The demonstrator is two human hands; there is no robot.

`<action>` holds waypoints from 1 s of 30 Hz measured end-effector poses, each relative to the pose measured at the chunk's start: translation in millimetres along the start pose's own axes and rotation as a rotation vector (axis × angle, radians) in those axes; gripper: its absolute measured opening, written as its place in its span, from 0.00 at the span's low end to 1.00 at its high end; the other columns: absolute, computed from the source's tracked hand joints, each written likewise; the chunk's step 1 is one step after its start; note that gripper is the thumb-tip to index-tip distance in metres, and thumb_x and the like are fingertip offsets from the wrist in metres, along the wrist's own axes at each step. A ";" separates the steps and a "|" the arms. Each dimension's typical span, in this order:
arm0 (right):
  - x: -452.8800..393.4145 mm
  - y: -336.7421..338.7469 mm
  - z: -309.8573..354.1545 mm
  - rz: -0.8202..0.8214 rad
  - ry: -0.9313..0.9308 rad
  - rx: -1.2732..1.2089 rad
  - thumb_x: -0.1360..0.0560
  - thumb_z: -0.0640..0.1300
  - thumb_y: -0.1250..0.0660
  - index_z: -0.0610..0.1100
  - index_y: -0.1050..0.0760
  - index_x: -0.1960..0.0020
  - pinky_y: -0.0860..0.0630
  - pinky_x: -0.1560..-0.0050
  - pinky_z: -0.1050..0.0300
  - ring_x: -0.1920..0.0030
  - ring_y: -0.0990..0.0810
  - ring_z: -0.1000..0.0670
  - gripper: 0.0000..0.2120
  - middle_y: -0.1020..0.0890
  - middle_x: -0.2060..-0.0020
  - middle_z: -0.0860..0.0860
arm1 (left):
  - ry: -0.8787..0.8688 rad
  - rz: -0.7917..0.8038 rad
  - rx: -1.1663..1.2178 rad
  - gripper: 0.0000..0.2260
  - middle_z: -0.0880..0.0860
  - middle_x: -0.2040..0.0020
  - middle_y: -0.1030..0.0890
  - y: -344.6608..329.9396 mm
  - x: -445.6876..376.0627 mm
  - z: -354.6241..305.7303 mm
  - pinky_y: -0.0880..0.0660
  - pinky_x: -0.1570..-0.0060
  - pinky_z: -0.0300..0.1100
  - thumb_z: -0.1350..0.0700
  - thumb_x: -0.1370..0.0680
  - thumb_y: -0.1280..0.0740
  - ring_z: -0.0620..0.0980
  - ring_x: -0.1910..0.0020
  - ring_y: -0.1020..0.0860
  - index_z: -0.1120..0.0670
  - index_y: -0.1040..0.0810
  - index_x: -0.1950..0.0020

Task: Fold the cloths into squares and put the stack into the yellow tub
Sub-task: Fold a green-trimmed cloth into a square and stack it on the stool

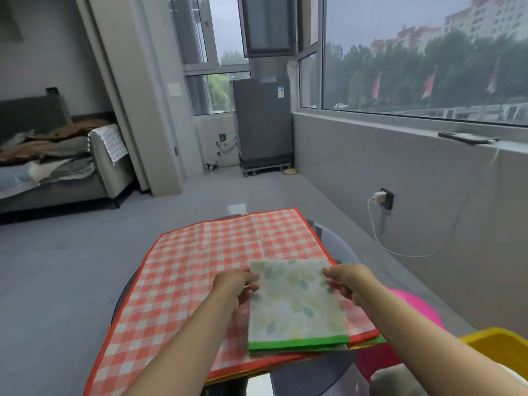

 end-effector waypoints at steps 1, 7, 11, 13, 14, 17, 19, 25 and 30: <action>2.5 5.2 5.5 0.019 0.036 -0.106 0.27 0.38 0.31 0.36 0.25 0.55 0.33 0.83 0.66 0.80 0.25 0.53 0.05 0.20 0.74 0.44 | -0.022 0.009 0.040 0.10 0.57 0.62 0.20 -7.0 3.2 -7.1 0.29 0.81 0.33 0.63 0.26 0.29 0.47 0.75 0.22 0.62 0.22 0.47; 21.9 65.1 40.0 0.024 0.246 -0.339 0.26 0.49 0.32 0.40 0.26 0.48 0.20 0.72 0.59 0.67 0.18 0.44 0.13 0.24 0.55 0.40 | -0.132 0.148 0.156 0.17 0.57 0.54 0.18 -67.8 27.6 -45.4 0.20 0.69 0.41 0.47 0.28 0.27 0.53 0.68 0.19 0.60 0.22 0.51; 20.3 118.8 52.4 -0.042 0.293 -0.399 0.28 0.51 0.30 0.40 0.25 0.54 0.19 0.63 0.54 0.63 0.19 0.43 0.14 0.24 0.52 0.39 | -0.206 0.174 0.211 0.18 0.58 0.51 0.20 -125.5 39.1 -59.1 0.20 0.68 0.41 0.49 0.29 0.26 0.54 0.63 0.19 0.61 0.22 0.48; 15.5 146.8 52.5 -0.064 0.318 -0.452 0.28 0.49 0.29 0.38 0.25 0.55 0.20 0.60 0.53 0.62 0.20 0.42 0.14 0.24 0.55 0.40 | -0.231 0.193 0.233 0.16 0.57 0.52 0.21 -156.7 43.4 -61.4 0.20 0.64 0.41 0.52 0.29 0.26 0.51 0.64 0.20 0.62 0.22 0.50; 13.4 160.3 51.5 -0.076 0.335 -0.477 0.28 0.48 0.29 0.37 0.25 0.56 0.20 0.61 0.54 0.62 0.20 0.42 0.13 0.24 0.58 0.40 | -0.238 0.202 0.243 0.14 0.57 0.54 0.21 -172.1 45.4 -61.0 0.19 0.60 0.42 0.53 0.29 0.26 0.51 0.64 0.21 0.61 0.23 0.53; 4.7 199.1 44.3 -0.113 0.376 -0.537 0.27 0.45 0.31 0.37 0.25 0.58 0.19 0.59 0.57 0.62 0.21 0.45 0.10 0.23 0.64 0.43 | -0.262 0.226 0.215 0.13 0.55 0.59 0.22 -219.4 45.3 -49.8 0.21 0.49 0.49 0.51 0.29 0.26 0.54 0.59 0.20 0.60 0.24 0.60; -4.7 222.2 34.9 -0.134 0.388 -0.570 0.26 0.42 0.32 0.37 0.25 0.59 0.20 0.52 0.54 0.62 0.21 0.46 0.08 0.23 0.66 0.44 | -0.290 0.215 0.171 0.15 0.54 0.61 0.22 -249.2 40.9 -38.2 0.22 0.46 0.52 0.48 0.30 0.26 0.56 0.56 0.20 0.58 0.24 0.62; -51.2 266.8 -7.9 -0.174 0.373 -0.560 0.26 0.35 0.34 0.34 0.23 0.58 0.20 0.52 0.60 0.58 0.19 0.45 0.04 0.20 0.59 0.39 | -0.273 0.136 0.111 0.12 0.51 0.64 0.23 -318.6 24.6 13.2 0.31 0.65 0.42 0.49 0.25 0.31 0.47 0.65 0.27 0.56 0.26 0.60; -94.0 275.3 -52.6 -0.199 0.279 -0.535 0.28 0.27 0.37 0.30 0.24 0.50 0.20 0.57 0.64 0.57 0.20 0.46 0.07 0.20 0.57 0.39 | -0.314 0.058 0.065 0.04 0.52 0.52 0.20 -356.9 -2.3 72.2 0.25 0.49 0.45 0.55 0.25 0.31 0.52 0.52 0.22 0.50 0.24 0.59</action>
Point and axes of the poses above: each hand's wrist, its own x-axis away from the middle knuckle, its own y-axis out of the back of the hand, z = x × y, the point moved 3 cm from there along -x, towards the middle knuckle
